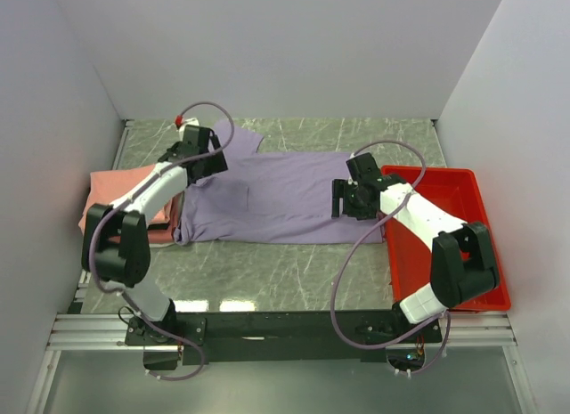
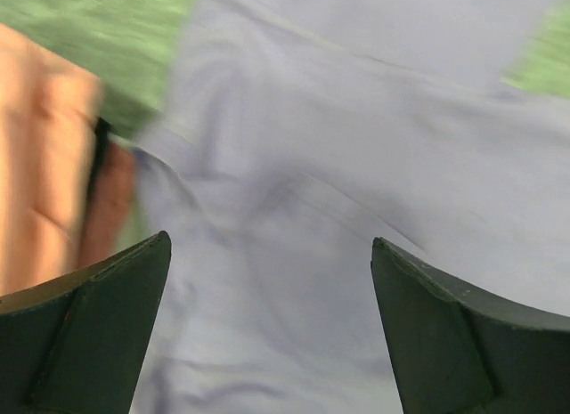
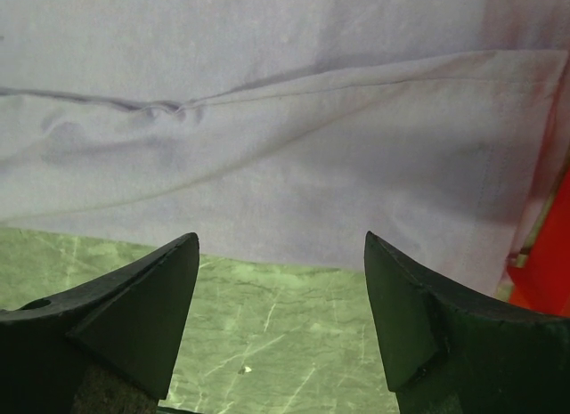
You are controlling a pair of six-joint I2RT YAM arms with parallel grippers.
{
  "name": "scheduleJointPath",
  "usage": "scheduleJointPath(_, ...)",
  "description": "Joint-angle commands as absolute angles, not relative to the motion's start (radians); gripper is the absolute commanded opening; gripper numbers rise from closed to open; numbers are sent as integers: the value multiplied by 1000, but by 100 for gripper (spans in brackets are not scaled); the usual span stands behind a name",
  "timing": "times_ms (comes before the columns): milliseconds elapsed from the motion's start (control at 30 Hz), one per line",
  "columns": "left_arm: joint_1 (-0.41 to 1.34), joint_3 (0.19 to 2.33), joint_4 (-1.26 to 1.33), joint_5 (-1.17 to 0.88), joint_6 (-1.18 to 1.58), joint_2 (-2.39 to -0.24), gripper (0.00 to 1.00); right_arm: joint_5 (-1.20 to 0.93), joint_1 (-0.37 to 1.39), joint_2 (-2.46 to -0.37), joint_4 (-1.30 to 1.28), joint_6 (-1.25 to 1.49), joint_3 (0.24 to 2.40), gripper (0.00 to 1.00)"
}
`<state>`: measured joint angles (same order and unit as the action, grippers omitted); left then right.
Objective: Fold and stack the t-shirts
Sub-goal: Fold the tshirt
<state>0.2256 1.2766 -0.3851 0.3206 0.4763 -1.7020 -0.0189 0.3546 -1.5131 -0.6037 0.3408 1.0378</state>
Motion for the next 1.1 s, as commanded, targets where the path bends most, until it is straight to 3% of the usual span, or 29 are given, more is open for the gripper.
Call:
scheduleJointPath(0, 342, 1185, -350, 256, 580, -1597, 100, -5, 388, -1450, -561, 350, 1009, 81)
scheduleJointPath(167, 429, 1071, -299, 258, 672, -1545, 99, -34, 403, -1442, -479, 391, 922, 82)
scheduleJointPath(533, 437, 982, -249, 204, 744, -1601, 99, -28, 365, -1586, -420, 422, 878, 82)
scheduleJointPath(1067, 560, 888, -250, 189, 816, -1582, 99, -35, 167, -1490, -468, 448, 723, 82)
